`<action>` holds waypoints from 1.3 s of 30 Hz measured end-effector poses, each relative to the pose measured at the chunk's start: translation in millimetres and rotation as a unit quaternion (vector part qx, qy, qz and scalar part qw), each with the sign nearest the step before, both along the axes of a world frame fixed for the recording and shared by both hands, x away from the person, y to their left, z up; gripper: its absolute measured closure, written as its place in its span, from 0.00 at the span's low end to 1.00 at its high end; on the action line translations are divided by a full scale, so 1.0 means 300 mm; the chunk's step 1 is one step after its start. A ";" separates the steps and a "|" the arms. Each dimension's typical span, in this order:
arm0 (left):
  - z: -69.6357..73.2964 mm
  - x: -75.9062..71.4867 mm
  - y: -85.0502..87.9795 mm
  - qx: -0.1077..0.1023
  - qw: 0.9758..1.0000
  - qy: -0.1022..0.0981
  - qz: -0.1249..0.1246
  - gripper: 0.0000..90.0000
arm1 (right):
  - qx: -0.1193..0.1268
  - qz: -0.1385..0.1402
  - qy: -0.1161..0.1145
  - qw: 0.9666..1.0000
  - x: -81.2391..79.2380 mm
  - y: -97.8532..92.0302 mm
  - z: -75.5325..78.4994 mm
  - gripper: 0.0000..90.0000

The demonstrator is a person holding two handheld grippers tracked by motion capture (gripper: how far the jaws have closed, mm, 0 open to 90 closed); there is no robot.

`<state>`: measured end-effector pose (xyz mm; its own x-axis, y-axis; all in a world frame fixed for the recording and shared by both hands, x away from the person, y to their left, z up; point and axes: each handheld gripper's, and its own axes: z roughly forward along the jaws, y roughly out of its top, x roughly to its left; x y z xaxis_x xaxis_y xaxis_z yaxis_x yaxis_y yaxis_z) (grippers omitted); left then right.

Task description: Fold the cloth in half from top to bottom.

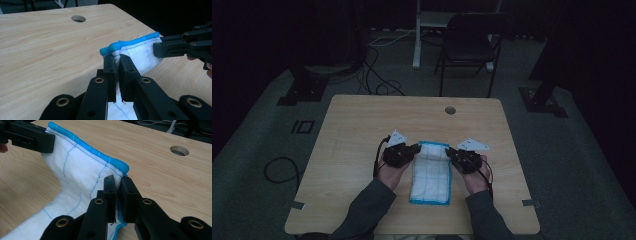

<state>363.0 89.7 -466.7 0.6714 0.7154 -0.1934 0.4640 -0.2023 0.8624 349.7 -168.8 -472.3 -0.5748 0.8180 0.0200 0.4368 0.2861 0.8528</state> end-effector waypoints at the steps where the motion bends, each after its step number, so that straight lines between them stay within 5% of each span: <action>1: 0.000 0.000 0.000 0.000 1.000 0.000 0.000 0.95 | 0.000 0.000 0.000 1.000 0.000 0.000 0.000 0.94; 39: -0.052 -0.119 0.033 -0.015 1.000 0.013 -0.016 0.95 | 0.017 0.007 0.010 1.000 -0.112 0.006 -0.059 0.94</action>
<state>327.4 99.7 -482.3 0.6889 0.6865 -0.2328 0.4799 -0.1913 0.8562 316.1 -167.0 -490.1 -0.5854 0.8085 0.0602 0.4505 0.2627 0.8532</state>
